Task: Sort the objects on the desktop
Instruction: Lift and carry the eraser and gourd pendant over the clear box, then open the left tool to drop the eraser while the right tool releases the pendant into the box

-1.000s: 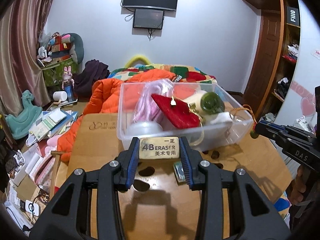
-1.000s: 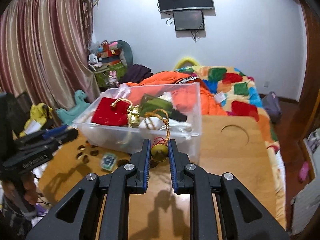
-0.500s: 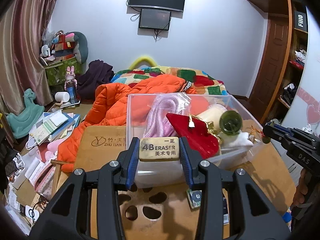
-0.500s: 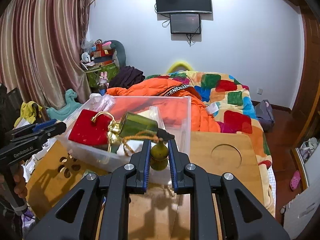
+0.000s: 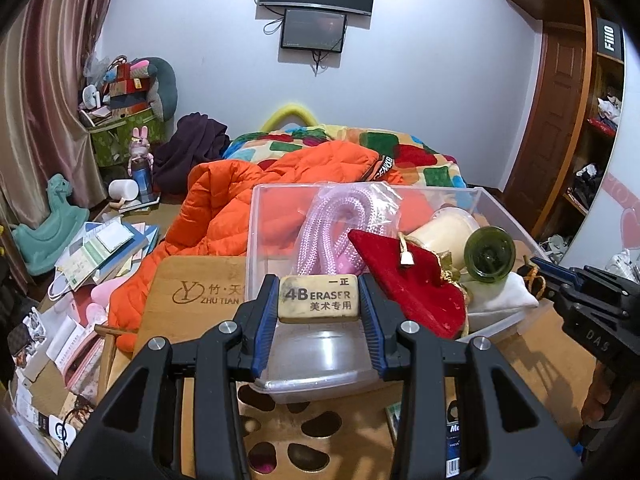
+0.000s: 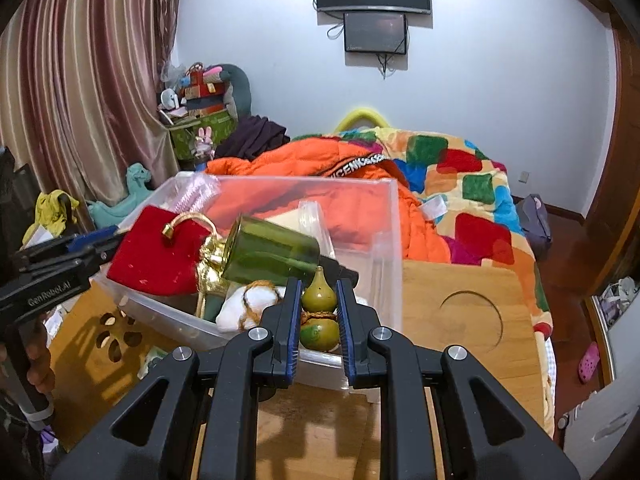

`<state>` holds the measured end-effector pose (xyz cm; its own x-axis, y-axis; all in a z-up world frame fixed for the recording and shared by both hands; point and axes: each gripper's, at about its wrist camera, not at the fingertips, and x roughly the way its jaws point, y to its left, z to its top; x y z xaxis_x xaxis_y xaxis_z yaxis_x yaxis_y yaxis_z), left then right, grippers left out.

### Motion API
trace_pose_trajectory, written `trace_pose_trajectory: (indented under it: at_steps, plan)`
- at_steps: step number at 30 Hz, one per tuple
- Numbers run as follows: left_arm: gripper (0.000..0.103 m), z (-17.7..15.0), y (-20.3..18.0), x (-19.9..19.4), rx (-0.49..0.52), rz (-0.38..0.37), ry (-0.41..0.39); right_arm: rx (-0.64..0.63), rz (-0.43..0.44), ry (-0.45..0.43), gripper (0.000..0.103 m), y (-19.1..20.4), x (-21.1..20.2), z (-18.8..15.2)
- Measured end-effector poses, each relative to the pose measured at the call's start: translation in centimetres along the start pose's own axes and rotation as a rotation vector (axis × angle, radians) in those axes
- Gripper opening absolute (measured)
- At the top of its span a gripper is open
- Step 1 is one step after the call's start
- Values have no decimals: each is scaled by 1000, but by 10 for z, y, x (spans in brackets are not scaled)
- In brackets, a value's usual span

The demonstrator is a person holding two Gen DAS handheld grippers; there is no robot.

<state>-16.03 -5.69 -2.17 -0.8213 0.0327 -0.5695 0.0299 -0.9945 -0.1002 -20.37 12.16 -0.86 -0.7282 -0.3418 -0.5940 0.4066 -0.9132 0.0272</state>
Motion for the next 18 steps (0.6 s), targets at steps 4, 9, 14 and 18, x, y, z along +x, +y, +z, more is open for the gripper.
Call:
trace_pose_trajectory:
  at_steps: [4, 9, 14, 18]
  plan:
    - [39, 1, -3, 1, 8, 7, 7, -34, -30, -6, 16, 8, 0, -1]
    - [40, 1, -4, -2, 7, 4, 9, -78, -75, -10, 16, 16, -5, -1]
    - [42, 0, -4, -11, 4, 1, -6, -69, -87, -27, 36, 16, -15, -2]
    - [49, 0, -5, -21, 7, 3, -27, -55, -99, -62, 52, 16, -29, -4]
